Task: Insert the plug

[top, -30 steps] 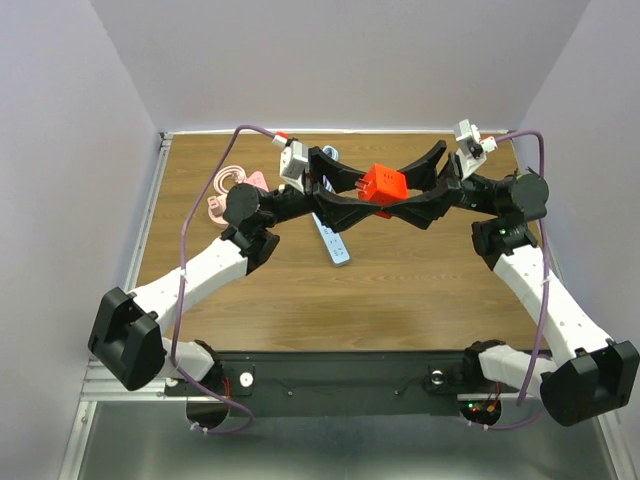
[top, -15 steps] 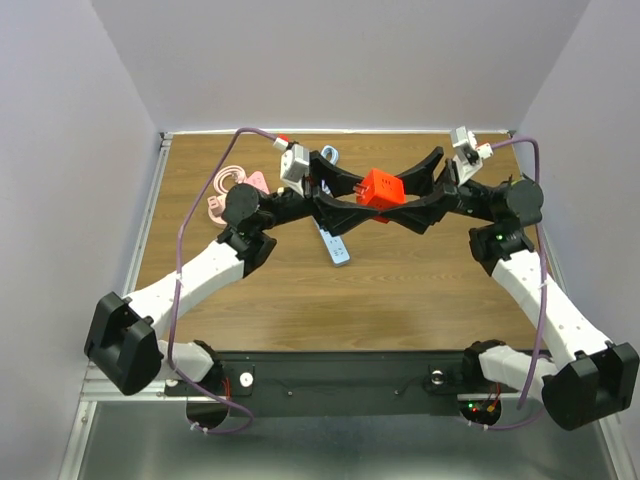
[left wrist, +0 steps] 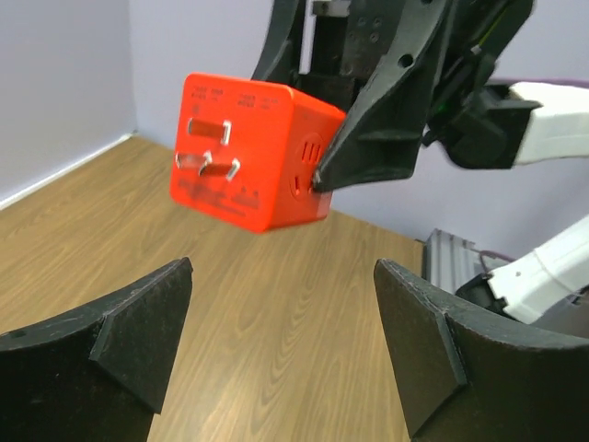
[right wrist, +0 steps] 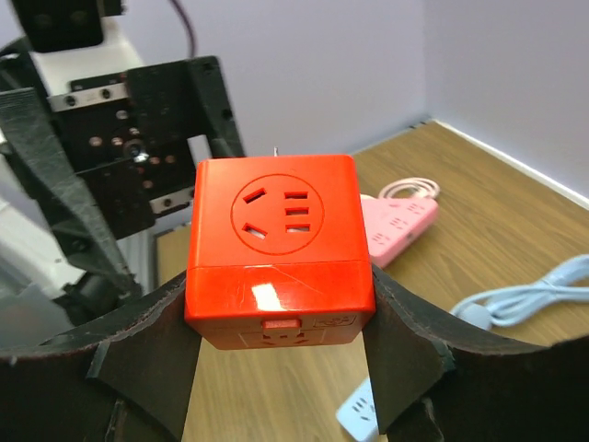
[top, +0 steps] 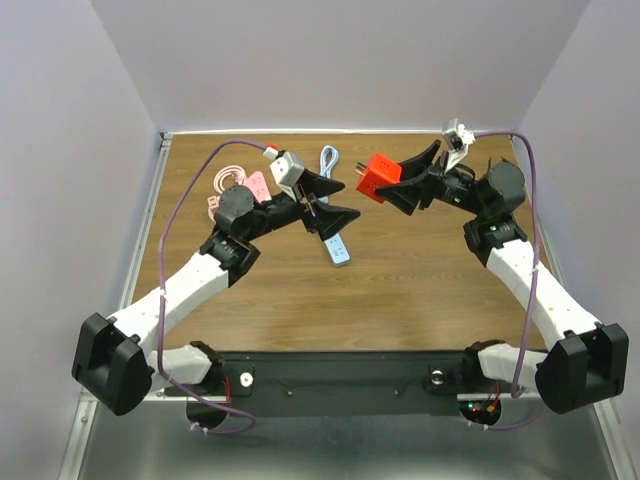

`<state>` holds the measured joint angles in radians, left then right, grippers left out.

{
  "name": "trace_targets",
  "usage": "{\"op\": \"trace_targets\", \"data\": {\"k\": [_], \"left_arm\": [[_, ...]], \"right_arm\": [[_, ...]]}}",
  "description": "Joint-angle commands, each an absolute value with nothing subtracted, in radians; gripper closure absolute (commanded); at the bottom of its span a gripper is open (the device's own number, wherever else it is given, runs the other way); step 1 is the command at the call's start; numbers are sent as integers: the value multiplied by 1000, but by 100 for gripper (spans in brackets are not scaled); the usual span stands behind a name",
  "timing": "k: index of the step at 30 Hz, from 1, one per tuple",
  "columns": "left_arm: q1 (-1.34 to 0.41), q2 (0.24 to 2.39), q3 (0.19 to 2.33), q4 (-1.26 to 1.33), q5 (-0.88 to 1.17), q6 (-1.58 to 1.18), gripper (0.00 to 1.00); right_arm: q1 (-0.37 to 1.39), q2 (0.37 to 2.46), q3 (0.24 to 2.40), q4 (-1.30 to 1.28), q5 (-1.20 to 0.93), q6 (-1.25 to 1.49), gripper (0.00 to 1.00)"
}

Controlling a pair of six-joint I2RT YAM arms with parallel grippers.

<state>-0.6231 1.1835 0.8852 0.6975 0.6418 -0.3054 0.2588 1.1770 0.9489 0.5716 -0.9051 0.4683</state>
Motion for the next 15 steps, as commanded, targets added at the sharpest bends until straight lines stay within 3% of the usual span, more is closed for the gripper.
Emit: {"op": "trace_targets", "data": {"k": [1, 9, 15], "left_arm": [[-589, 1135, 861, 661, 563, -264, 8], [-571, 1399, 1048, 284, 91, -343, 9], [-571, 1589, 1156, 180, 26, -379, 10]], "right_arm": [[250, 1160, 1041, 407, -787, 296, 100], [250, 1140, 993, 259, -660, 241, 99], [252, 1132, 982, 170, -565, 220, 100]]}}
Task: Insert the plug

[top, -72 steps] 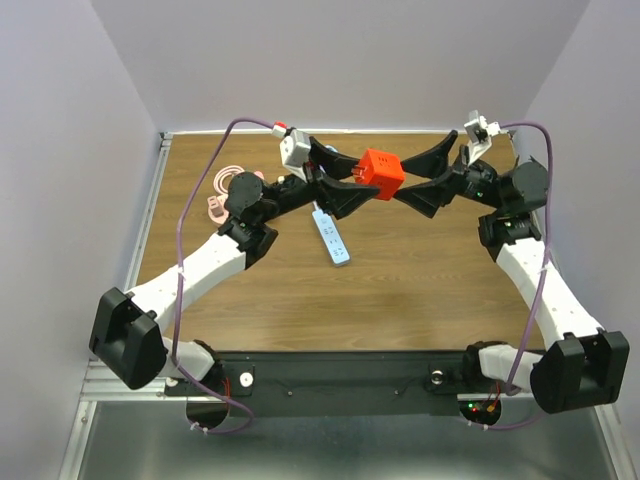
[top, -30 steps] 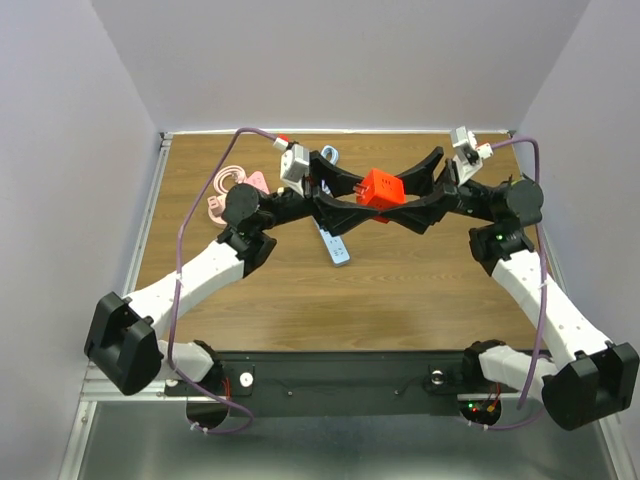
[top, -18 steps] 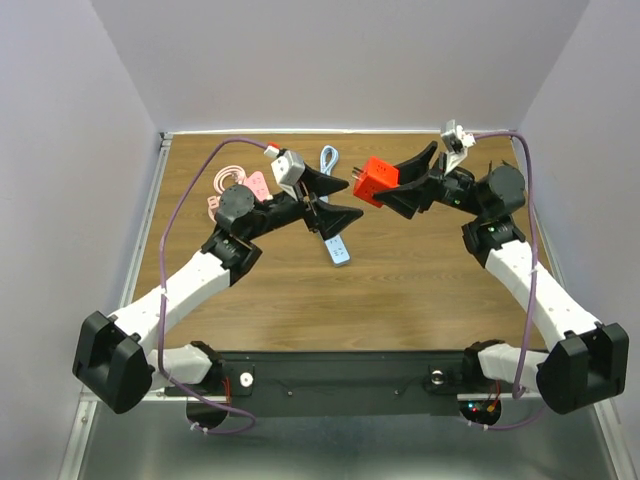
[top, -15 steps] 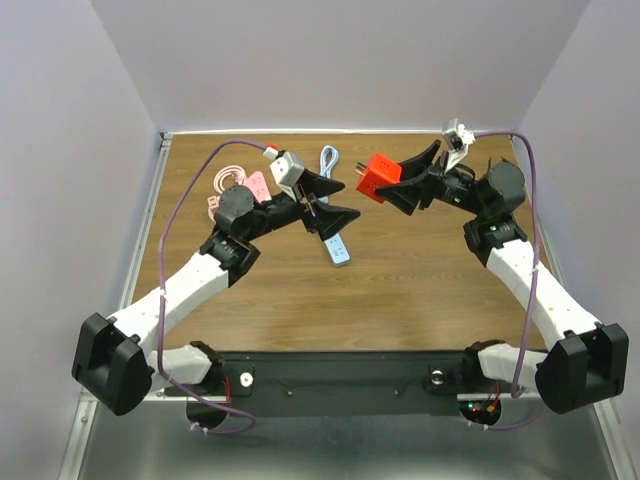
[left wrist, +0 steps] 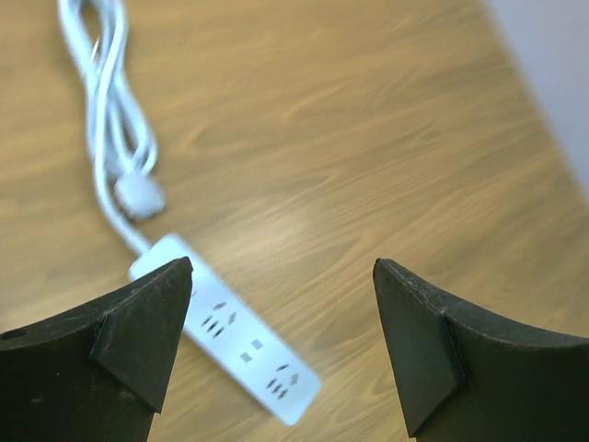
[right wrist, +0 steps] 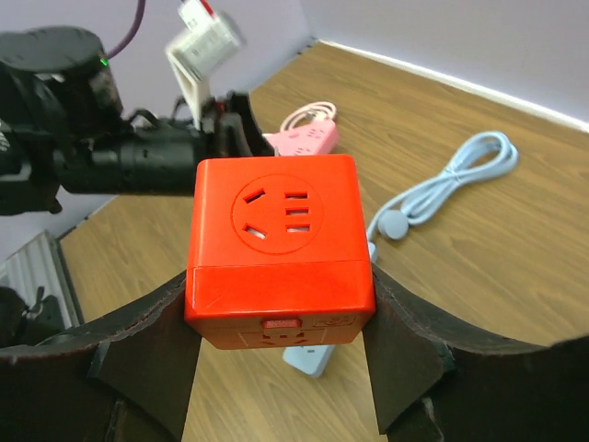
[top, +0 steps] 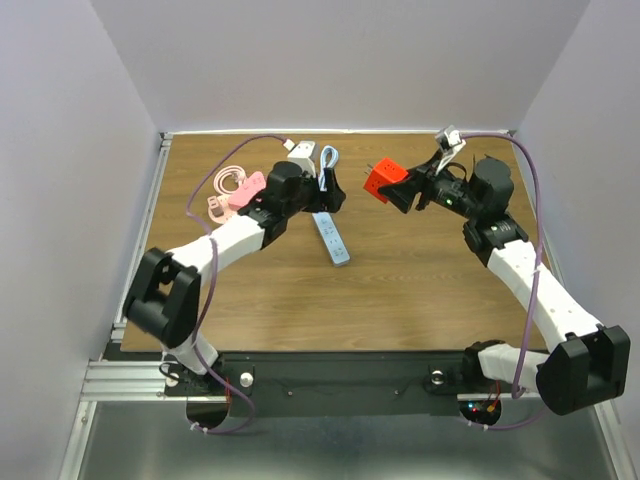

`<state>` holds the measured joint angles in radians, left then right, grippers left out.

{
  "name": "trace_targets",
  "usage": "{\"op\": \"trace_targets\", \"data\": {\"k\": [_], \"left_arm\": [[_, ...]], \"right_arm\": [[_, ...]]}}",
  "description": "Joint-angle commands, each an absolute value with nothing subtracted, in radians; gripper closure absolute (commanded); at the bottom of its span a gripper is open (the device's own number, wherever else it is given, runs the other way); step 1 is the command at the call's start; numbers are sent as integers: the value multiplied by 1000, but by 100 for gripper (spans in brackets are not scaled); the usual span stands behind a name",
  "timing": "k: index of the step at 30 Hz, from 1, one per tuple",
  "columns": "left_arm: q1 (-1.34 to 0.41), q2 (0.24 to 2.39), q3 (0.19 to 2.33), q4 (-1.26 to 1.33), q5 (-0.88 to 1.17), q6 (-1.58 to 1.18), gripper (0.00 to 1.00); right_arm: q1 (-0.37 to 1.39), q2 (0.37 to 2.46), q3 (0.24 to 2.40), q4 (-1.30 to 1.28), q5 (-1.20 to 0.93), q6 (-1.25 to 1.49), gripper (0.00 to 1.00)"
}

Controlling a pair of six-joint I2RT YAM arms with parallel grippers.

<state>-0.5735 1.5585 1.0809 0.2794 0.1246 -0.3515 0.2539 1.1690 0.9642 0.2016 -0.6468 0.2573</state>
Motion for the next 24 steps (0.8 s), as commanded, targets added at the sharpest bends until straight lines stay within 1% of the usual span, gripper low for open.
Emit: {"op": "trace_targets", "data": {"k": [1, 4, 9, 24], "left_arm": [[-572, 1630, 1184, 151, 23, -370, 11], [-577, 1715, 1239, 66, 9, -331, 15], [-583, 1796, 1279, -23, -55, -311, 15], [-603, 1940, 1333, -77, -18, -302, 15]], "right_arm": [[250, 1132, 982, 138, -534, 213, 99], [250, 1129, 971, 108, -508, 196, 99], [250, 1112, 960, 89, -508, 178, 100], [250, 1108, 956, 83, -529, 161, 99]]}}
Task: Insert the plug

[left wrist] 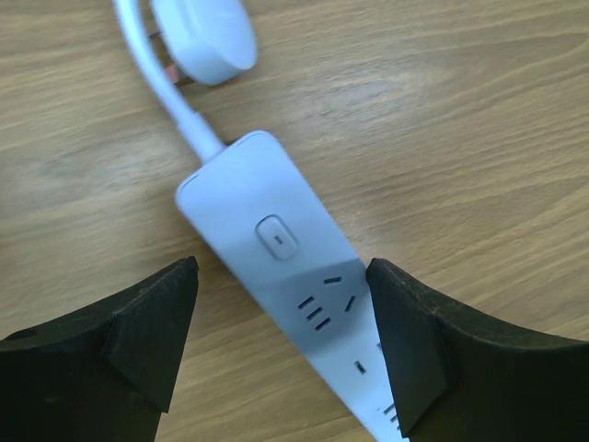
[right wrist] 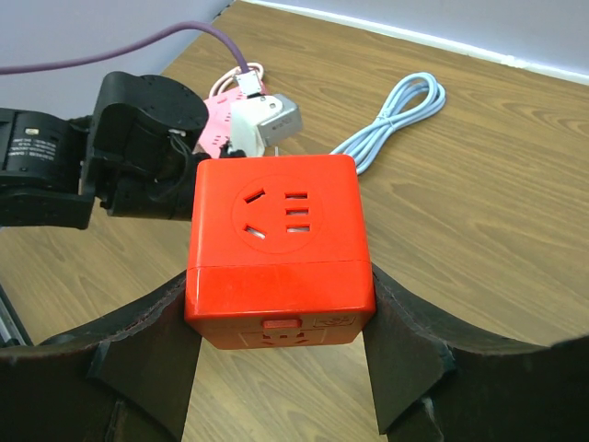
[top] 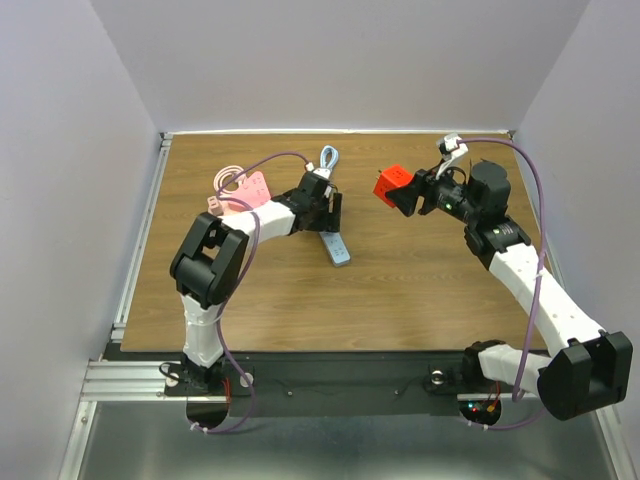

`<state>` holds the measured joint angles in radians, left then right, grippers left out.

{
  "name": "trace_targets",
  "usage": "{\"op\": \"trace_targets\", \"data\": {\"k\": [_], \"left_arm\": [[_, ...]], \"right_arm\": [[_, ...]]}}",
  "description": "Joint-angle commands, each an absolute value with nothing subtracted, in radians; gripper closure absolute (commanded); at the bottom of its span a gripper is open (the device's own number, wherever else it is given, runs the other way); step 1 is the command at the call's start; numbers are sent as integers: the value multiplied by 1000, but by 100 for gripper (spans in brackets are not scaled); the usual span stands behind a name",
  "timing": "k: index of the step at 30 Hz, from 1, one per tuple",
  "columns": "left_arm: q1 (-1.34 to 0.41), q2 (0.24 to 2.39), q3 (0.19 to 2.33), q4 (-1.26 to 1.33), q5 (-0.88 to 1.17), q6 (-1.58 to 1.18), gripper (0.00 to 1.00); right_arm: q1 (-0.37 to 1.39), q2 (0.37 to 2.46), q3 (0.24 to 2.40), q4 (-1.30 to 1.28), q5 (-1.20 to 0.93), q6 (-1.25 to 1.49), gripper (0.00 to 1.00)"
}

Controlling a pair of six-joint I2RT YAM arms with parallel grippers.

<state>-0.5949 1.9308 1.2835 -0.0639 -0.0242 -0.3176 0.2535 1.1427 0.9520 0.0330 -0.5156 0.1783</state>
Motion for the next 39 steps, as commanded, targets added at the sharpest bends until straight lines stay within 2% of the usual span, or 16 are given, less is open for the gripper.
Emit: {"op": "trace_targets", "data": {"k": [1, 9, 12, 13, 14, 15, 18, 22, 25, 28, 30, 33, 34, 35, 37, 39], "left_arm": [[-603, 1953, 1341, -80, -21, -298, 15], [-606, 1994, 1382, -92, -37, -261, 18], [-609, 2016, 1410, -118, -37, -233, 36], [-612, 2023, 1414, -130, -37, -227, 50], [-614, 2025, 1417, -133, -38, -216, 54], [-618, 2028, 1417, -136, -38, -215, 64], [-626, 2034, 1404, -133, -19, -193, 78], [-646, 2033, 1388, -117, 47, -144, 87], [-687, 2028, 1382, -101, 97, -95, 89], [-715, 2022, 1370, -97, 138, -61, 89], [-726, 2013, 1355, -84, 169, -55, 84], [-727, 1985, 1318, -43, 201, -48, 67], [-727, 1971, 1306, -43, 190, -45, 51], [-726, 1962, 1296, -41, 175, -43, 44], [-721, 1924, 1267, -37, 134, -51, 34], [-712, 1892, 1244, -29, 123, -69, 31]], "right_arm": [[250, 1106, 954, 83, -534, 158, 99], [250, 1121, 956, 80, -558, 164, 100], [250, 1134, 959, 68, -564, 170, 100], [250, 1137, 963, 61, -565, 173, 100], [250, 1143, 966, 45, -574, 175, 100], [250, 1147, 969, 34, -590, 175, 100], [256, 1170, 973, 5, -633, 184, 99], [293, 1206, 1014, -171, -583, 146, 99], [328, 1226, 1041, -241, -505, 132, 99], [342, 1256, 1086, -329, -451, 124, 100], [342, 1269, 1106, -366, -428, 115, 100], [342, 1298, 1144, -425, -382, 100, 99], [342, 1305, 1152, -446, -376, 89, 100], [342, 1315, 1164, -457, -383, 81, 100], [344, 1322, 1177, -482, -428, 51, 100], [344, 1333, 1201, -508, -463, 28, 100]]}}
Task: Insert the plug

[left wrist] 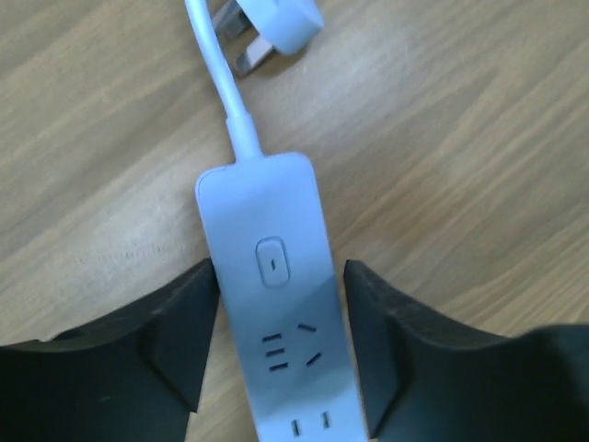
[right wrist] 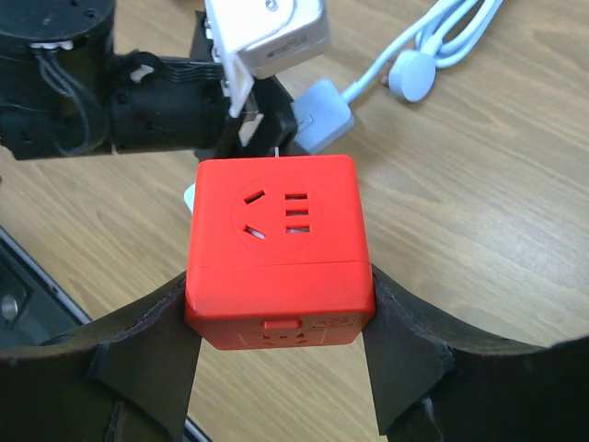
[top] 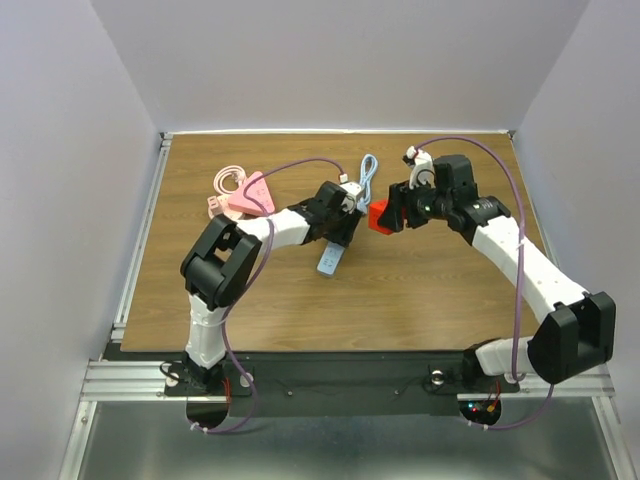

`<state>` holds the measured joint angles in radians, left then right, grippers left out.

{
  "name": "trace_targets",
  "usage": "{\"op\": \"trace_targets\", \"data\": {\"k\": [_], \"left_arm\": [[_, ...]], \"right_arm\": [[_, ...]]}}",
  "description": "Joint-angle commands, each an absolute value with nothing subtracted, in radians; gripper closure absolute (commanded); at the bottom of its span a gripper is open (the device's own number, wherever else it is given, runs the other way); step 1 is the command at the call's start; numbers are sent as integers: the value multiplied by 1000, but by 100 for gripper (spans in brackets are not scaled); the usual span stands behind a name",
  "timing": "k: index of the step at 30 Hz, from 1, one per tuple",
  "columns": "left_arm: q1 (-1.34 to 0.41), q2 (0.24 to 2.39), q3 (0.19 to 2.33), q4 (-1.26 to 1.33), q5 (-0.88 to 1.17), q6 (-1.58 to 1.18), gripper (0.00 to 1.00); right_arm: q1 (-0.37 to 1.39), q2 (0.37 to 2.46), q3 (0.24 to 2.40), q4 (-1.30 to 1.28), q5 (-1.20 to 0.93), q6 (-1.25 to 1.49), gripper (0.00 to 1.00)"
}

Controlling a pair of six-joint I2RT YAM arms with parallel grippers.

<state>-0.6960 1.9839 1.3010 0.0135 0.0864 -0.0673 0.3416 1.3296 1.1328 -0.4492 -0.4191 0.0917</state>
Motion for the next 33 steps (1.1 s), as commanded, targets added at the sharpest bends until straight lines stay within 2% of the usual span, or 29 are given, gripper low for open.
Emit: {"op": "trace_targets", "data": {"k": [1, 8, 15, 19, 33], "left_arm": [[-707, 1872, 1230, -6, 126, -78, 30], [-689, 1677, 1111, 64, 149, -123, 17], [-677, 1603, 948, 159, 173, -195, 17], [-612, 1531, 838, 224, 208, -268, 17], [-471, 1479, 765, 265, 273, -316, 16]], "right_arm": [[342, 1345, 1210, -521, -477, 11, 99], [357, 1436, 1311, -629, -451, -86, 100], [400, 1604, 1413, -667, -422, -138, 99], [416, 1682, 1474, -677, -433, -190, 99], [554, 1979, 1775, -890, -252, -279, 99]]}}
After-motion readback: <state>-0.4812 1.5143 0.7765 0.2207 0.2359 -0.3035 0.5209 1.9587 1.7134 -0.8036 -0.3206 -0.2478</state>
